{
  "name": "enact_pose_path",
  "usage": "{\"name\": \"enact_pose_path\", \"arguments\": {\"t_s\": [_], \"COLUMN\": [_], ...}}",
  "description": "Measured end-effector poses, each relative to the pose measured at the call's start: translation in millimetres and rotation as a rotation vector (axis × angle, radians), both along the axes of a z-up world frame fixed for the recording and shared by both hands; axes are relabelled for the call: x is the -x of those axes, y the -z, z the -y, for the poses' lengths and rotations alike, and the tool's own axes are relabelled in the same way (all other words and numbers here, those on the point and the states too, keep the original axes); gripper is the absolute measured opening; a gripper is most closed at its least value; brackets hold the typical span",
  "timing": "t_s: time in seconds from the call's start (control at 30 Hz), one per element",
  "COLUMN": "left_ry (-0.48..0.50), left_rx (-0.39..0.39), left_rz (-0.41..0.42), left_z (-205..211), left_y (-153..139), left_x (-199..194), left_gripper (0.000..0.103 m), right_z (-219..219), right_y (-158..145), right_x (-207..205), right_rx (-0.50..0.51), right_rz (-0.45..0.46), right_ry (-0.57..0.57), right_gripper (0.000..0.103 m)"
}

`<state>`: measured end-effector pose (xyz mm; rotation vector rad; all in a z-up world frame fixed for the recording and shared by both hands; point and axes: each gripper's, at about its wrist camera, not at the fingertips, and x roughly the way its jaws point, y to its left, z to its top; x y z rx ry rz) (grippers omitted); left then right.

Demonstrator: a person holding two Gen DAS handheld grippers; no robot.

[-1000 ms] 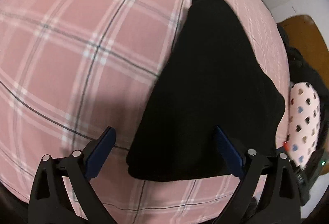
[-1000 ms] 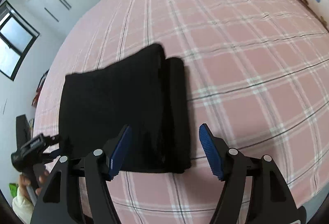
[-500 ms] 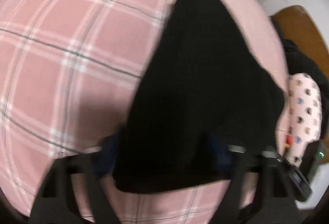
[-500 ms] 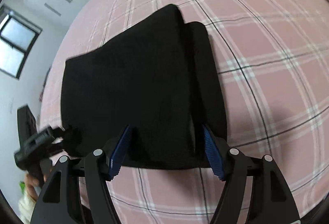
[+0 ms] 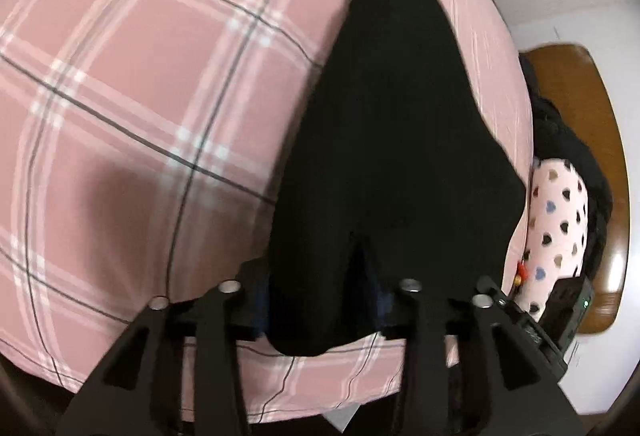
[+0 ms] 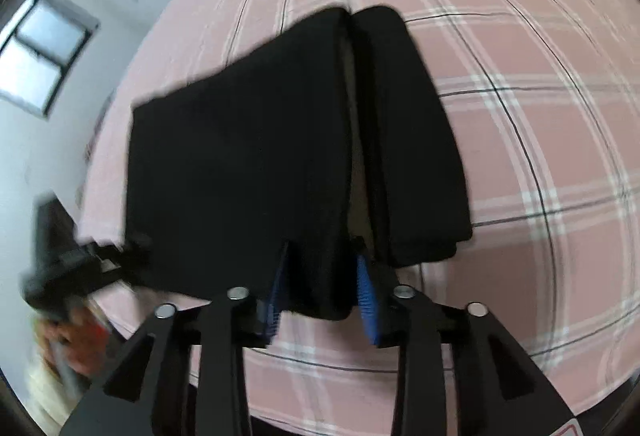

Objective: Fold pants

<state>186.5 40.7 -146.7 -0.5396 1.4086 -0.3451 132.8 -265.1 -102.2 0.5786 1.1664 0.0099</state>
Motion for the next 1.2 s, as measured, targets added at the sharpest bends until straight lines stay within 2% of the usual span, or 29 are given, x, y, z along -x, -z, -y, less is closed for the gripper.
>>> {"name": "enact_pose_path", "arguments": {"t_s": [0.03,0.07,0.1,0.13,0.17,0.23,0.27,0.3,0.37,0.4,0.43,0.5,0.57,0.6,0.63,0.73,0.77,0.8,0.83,0.87,0.93,0.97,1.0,1.03,1.07,1.1,1.17,1.2], "left_ry": [-0.007,-0.013,-0.007,-0.001,0.001,0.003,0.016,0.034,0.109,0.149,0.209,0.347,0.436,0.472,0.486,0.509,0.503,0.518,0.531,0.527,0.444,0.391,0.328,0.288,0.239,0.19,0.105,0.057], "left_rx": [-0.037,-0.098,-0.136,-0.156,-0.171,-0.159,-0.135,-0.122,-0.122,-0.138,-0.174,-0.236,-0.289,-0.334,-0.368,-0.445,-0.448,-0.417,-0.394,-0.375,-0.318,-0.281,-0.226,-0.199,-0.173,-0.148,-0.111,-0.089], "left_rz": [0.017,0.065,0.109,0.139,0.171,0.235,0.263,0.276,0.314,0.345,0.394,0.502,0.592,0.657,0.687,0.731,0.731,0.711,0.678,0.627,0.529,0.499,0.479,0.477,0.485,0.493,0.487,0.482], "left_z": [-2.4,-4.0,-5.1,-4.3,-3.9,-3.4,0.7,4.8,32.0,44.7,62.1,97.4,134.6,152.8,163.8,195.6,203.5,210.2,211.5,213.0,202.3,191.1,174.6,161.9,144.2,125.2,92.4,74.5], "left_y": [-6.5,-19.2,-31.1,-41.3,-53.0,-74.8,-83.6,-87.6,-97.4,-101.1,-104.9,-109.9,-110.5,-108.7,-106.2,-95.9,-92.5,-87.2,-81.1,-72.4,-62.5,-63.5,-69.6,-76.6,-87.1,-97.3,-110.9,-117.8], "left_x": [1.3,4.3,8.2,10.7,14.4,25.1,31.1,34.4,44.5,50.9,60.0,78.7,90.6,97.4,98.5,90.6,84.7,76.7,68.6,56.3,33.7,25.4,19.0,16.7,15.4,14.5,11.2,9.4], "left_gripper": [0.052,0.053,0.054,0.059,0.069,0.077,0.079,0.081,0.092,0.092,0.093,0.094,0.094,0.094,0.094,0.093,0.087,0.076,0.042,0.022,0.015,0.015,0.015,0.014,0.014,0.014,0.015,0.015], "right_z": [1.4,4.4,8.3,11.9,15.2,14.7,11.4,8.5,1.7,2.0,0.2,-8.6,-17.9,-22.4,-26.5,-27.8,-27.7,-29.8,-29.3,-25.3,-0.8,13.9,32.8,46.3,59.9,64.8,65.5,61.3], "right_y": [-5.2,-10.5,-15.8,-17.5,-15.0,0.9,14.7,16.3,9.2,3.2,-8.7,-34.9,-54.8,-60.2,-65.8,-72.4,-73.1,-73.6,-72.9,-72.2,-75.7,-77.5,-79.4,-76.8,-64.9,-52.3,-17.3,-5.7], "right_x": [-2.4,-4.3,-6.3,-8.5,-11.6,-21.5,-27.7,-30.7,-34.2,-37.4,-41.6,-50.5,-59.9,-61.8,-66.9,-73.0,-74.1,-70.3,-71.1,-69.9,-61.9,-52.8,-38.6,-26.8,-17.1,-14.3,-12.1,-12.7], "right_rx": [0.028,0.066,0.1,0.1,0.069,0.005,-0.008,0.004,-0.031,-0.084,-0.139,-0.168,-0.213,-0.227,-0.245,-0.27,-0.282,-0.293,-0.301,-0.292,-0.264,-0.22,-0.122,-0.031,0.061,0.095,0.118,0.115], "right_rz": [0.011,0.021,0.035,0.049,0.055,0.013,-0.015,-0.001,-0.007,-0.001,0.02,0.054,0.073,0.073,0.071,0.057,0.055,0.054,0.05,0.045,0.072,0.1,0.128,0.133,0.092,0.039,-0.066,-0.084], "right_ry": [0.012,0.025,0.039,0.051,0.059,0.041,0.029,0.034,0.015,0.013,-0.001,-0.052,-0.095,-0.109,-0.122,-0.16,-0.17,-0.179,-0.186,-0.181,-0.119,-0.061,0.019,0.071,0.098,0.097,0.06,0.041], "right_gripper": [0.059,0.063,0.064,0.064,0.064,0.064,0.064,0.063,0.033,0.018,0.017,0.017,0.017,0.017,0.017,0.017,0.017,0.018,0.02,0.023,0.03,0.047,0.066,0.072,0.072,0.072,0.072,0.072]}}
